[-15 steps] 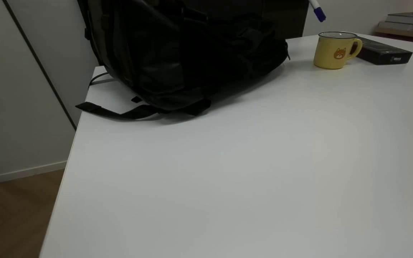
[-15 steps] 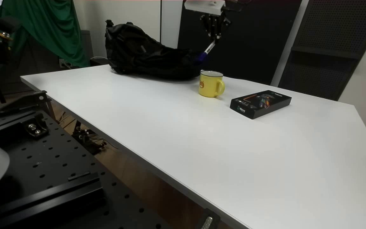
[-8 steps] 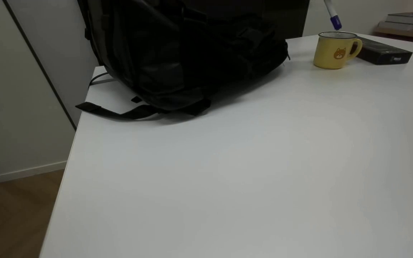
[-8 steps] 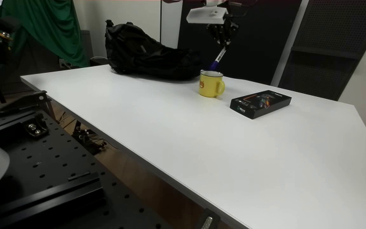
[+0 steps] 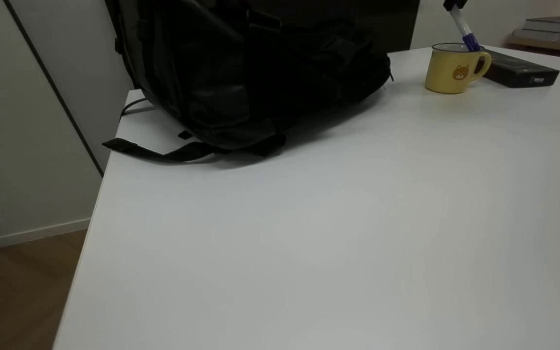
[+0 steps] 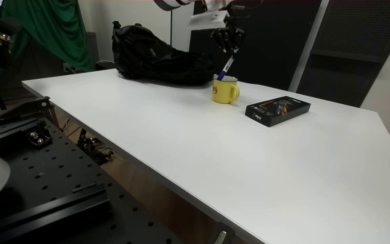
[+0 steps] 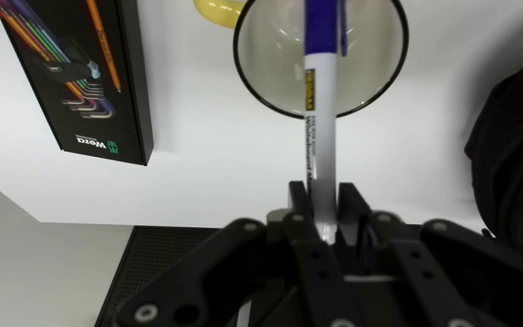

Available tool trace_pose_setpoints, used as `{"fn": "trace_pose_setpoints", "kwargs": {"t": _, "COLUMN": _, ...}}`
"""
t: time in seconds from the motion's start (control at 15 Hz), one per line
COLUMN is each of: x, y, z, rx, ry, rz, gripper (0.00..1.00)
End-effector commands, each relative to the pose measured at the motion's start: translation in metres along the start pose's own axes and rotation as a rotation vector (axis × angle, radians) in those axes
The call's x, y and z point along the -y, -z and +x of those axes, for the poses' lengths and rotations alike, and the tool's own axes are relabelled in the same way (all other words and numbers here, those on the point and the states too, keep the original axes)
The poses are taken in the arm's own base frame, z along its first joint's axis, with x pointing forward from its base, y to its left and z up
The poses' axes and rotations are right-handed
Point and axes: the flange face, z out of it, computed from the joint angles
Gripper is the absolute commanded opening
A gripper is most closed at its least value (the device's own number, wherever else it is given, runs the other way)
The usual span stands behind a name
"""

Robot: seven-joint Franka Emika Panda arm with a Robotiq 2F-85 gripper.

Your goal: Put the marker in the yellow cup

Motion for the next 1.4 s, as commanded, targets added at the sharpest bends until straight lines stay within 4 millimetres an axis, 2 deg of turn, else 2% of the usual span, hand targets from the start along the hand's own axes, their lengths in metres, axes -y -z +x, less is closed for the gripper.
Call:
{"fn": "trace_pose_setpoints", "kwargs": {"t": 0.0, "x": 0.009, "y": 0.007, "z": -0.010, "rx": -0.006, "ry": -0.016, "rz": -0.017, "gripper": 0.55}}
{"fn": "trace_pose_setpoints", "kwargs": {"t": 0.27, "x": 0.023, "y": 0.013, "z": -0.015, "rx": 0.009, "ry": 0.009, "rz": -0.016, "gripper": 0.83}}
{"fn": "trace_pose_setpoints", "kwargs": {"t": 0.4, "x": 0.036, "y": 0.028, "z": -0.018, "rx": 0.094, "ry": 0.073, "rz": 0.042, "gripper": 0.97}}
{"fn": "trace_pose_setpoints", "kwargs": {"t": 0.6, "x": 0.068, "y": 0.061, "z": -0.023, "rx": 0.178, "ry": 0.171, "rz": 0.149, "gripper": 1.00}}
{"fn": "trace_pose_setpoints", "kwargs": {"t": 0.8, "x": 0.097, "y": 0.090, "z": -0.030, "rx": 0.333, "ry": 0.221, "rz": 0.224, "gripper": 1.00}}
{"fn": "trace_pose_setpoints", "kwargs": {"t": 1.0, "x": 0.111, "y": 0.110, "z": -0.042, "rx": 0.535, "ry": 0.259, "rz": 0.234, "gripper": 1.00}}
{"fn": "trace_pose_setpoints", "kwargs": {"t": 1.07, "x": 0.113, "y": 0.115, "z": -0.046, "rx": 0.602, "ry": 0.277, "rz": 0.223, "gripper": 1.00}}
{"fn": "trace_pose_setpoints", "kwargs": {"t": 1.13, "x": 0.116, "y": 0.105, "z": -0.045, "rx": 0.526, "ry": 0.264, "rz": 0.226, "gripper": 1.00}}
{"fn": "trace_pose_setpoints", "kwargs": {"t": 1.33, "x": 0.118, "y": 0.108, "z": -0.046, "rx": 0.533, "ry": 0.273, "rz": 0.234, "gripper": 1.00}}
